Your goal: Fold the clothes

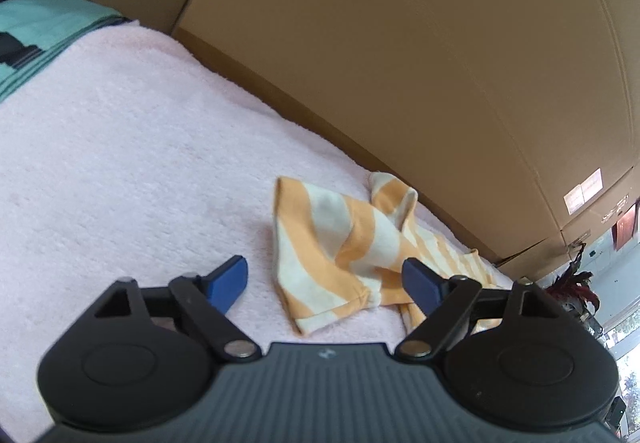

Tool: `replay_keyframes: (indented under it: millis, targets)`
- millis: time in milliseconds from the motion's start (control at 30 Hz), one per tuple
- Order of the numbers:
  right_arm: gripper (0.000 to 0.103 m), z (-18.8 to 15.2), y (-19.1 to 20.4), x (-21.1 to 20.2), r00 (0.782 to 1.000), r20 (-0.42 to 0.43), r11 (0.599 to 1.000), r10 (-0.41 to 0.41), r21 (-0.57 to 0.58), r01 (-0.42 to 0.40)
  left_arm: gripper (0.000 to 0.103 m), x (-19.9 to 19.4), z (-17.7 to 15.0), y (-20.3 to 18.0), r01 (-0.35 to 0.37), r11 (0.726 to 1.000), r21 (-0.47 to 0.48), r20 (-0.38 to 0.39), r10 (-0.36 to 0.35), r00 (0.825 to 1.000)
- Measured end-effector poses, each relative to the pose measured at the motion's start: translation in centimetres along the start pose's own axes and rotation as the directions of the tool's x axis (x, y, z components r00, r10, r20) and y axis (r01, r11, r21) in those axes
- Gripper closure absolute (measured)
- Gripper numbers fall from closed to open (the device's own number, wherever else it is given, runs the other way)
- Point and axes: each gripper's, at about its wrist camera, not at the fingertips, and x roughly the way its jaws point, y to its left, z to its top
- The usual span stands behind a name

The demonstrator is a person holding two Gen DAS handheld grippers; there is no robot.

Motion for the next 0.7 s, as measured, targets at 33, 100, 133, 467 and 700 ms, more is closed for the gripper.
replay_keyframes:
  millis: [33,100,133,467,700]
  targets:
    - [0.077,0.0,0.0,0.0,1.0,-0.002,1.0,-0.011,0.002,0.011,0.028,0.5,-0.2,-0.6,-0.004,1.0,0.022,-0.002,0.004,1.0]
    - [0.075,-0.2,0.6,-0.8,0.999,0.018,1.0,-0.028,0.001,0.028,0.051,1.6,-0.6,-2.4,-0.062,0.992,0.108,0.007,0.061,0.998]
    - [0.076,-0.4,1.0,-1.4,0.999,0.035,1.0,-0.029,0.0,0.029,0.074,2.1,-0.7,-2.9,-0.085,0.987,0.138,0.011,0.085,0.996]
    - [0.075,-2.1,4.7,-1.5,0.998,-0.033,0.999,-0.047,-0.004,0.047,0.103,0.4,1.7,-1.8,0.08,0.996,-0.05,0.035,-0.078,0.996]
    - [0.072,-3.1,6.5,5.7,0.977,-0.08,0.98,-0.196,-0.003,0.197,0.103,-3.1,3.2,-2.0,0.181,0.974,-0.14,0.05,-0.176,0.983]
